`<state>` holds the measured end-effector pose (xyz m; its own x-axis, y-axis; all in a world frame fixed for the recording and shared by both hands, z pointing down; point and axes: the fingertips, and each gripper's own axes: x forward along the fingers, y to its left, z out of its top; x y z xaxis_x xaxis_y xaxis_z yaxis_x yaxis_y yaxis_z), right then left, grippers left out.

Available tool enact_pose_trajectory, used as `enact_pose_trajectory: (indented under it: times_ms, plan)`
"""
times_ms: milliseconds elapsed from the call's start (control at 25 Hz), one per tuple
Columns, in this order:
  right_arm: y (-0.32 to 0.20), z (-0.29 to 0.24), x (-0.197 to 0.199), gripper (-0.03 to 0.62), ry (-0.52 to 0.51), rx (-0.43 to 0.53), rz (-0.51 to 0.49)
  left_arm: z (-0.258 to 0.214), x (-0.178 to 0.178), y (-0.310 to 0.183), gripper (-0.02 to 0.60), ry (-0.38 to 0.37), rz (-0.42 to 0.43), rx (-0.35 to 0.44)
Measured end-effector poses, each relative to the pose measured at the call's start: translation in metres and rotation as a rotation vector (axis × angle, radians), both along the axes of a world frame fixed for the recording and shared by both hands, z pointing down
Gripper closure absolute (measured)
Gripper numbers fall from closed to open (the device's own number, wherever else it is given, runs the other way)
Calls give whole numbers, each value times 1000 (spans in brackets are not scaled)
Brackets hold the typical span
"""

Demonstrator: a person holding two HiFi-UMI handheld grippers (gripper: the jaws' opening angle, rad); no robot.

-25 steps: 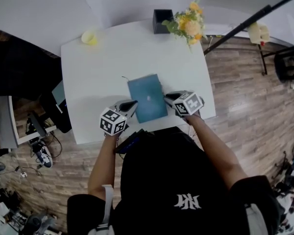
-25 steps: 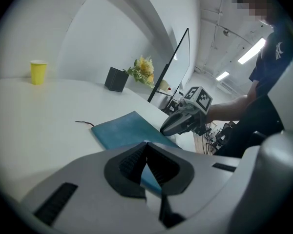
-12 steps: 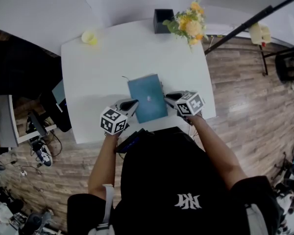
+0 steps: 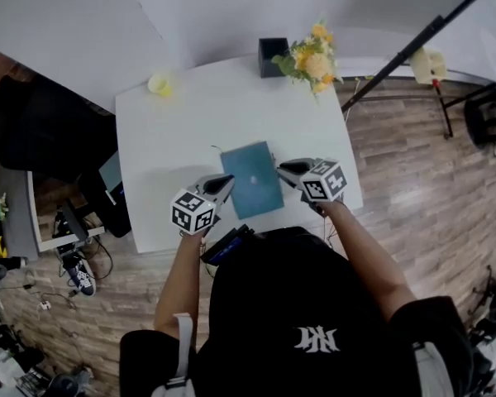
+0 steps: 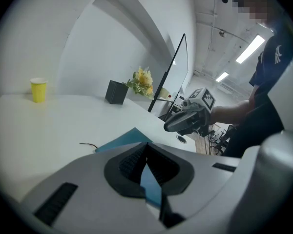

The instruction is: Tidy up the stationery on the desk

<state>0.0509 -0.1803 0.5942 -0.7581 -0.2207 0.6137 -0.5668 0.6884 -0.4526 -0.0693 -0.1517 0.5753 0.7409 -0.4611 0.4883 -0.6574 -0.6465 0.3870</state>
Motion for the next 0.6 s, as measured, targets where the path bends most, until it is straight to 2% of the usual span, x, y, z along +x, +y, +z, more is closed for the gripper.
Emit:
enact_pose_trajectory:
  times_ms: [200, 480, 600]
  plan:
    - [-14, -90, -23, 526, -214, 151, -19, -42, -4, -9, 578, 9, -12, 72]
    - [2, -212, -24, 531, -492, 429, -136, -134, -4, 8, 578, 127, -80, 239]
    - [20, -237, -17, 536, -582, 513, -175, -158, -4, 29, 578, 158, -96, 290]
